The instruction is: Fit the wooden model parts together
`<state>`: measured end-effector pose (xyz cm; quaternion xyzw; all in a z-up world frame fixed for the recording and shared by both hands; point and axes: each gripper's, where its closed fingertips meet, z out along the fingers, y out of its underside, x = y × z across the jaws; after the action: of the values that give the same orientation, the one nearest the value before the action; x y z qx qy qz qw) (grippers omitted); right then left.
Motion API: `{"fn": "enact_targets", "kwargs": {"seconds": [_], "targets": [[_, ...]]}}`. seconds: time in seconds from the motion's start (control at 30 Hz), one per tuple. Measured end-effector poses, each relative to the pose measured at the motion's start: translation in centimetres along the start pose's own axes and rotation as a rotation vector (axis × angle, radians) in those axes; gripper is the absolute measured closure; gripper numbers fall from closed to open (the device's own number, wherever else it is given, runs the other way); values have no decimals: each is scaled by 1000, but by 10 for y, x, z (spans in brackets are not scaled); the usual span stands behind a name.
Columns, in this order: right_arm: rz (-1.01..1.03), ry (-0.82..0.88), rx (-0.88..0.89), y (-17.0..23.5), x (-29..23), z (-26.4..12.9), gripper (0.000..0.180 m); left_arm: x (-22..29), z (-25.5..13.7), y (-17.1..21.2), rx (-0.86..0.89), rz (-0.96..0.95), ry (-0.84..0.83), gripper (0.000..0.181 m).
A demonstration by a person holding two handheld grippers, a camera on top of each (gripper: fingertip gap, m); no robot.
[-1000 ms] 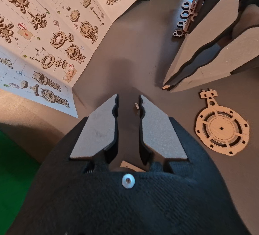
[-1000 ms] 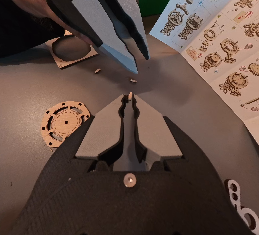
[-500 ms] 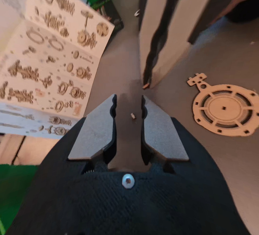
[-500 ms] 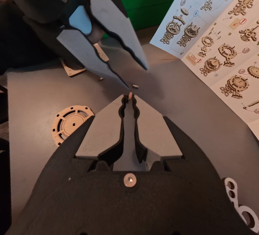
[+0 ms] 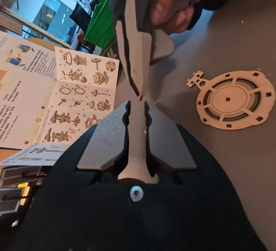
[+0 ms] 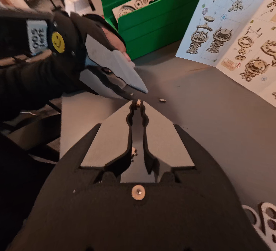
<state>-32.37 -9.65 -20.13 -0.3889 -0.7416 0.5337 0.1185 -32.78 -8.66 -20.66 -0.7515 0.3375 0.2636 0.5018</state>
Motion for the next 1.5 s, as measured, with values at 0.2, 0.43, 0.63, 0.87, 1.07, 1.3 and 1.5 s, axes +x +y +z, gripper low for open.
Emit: {"fn": "enact_targets", "kwargs": {"seconds": [0.2, 0.43, 0.63, 0.87, 1.07, 1.3, 1.5], "targets": [[93, -86, 19, -3, -5, -2, 176, 1, -4, -3, 31, 22, -22, 168], [85, -68, 5, -1, -3, 0, 176, 4, -2, -12, 69, 22, -19, 176], [87, -57, 19, -3, -2, 0, 176, 2, -2, -10, 50, 64, -46, 179], [80, -47, 18, -2, -1, 0, 176, 2, -2, -9, 42, 70, -48, 179], [89, -60, 20, -2, -3, 0, 176, 1, -1, -9, 41, 75, -61, 178], [68, -18, 12, -1, 2, 0, 170, 1, -1, -4, 10, 79, -54, 180], [-45, 133, -16, 1, 17, -4, 167, -6, -1, 5, -23, 49, -66, 180]]}}
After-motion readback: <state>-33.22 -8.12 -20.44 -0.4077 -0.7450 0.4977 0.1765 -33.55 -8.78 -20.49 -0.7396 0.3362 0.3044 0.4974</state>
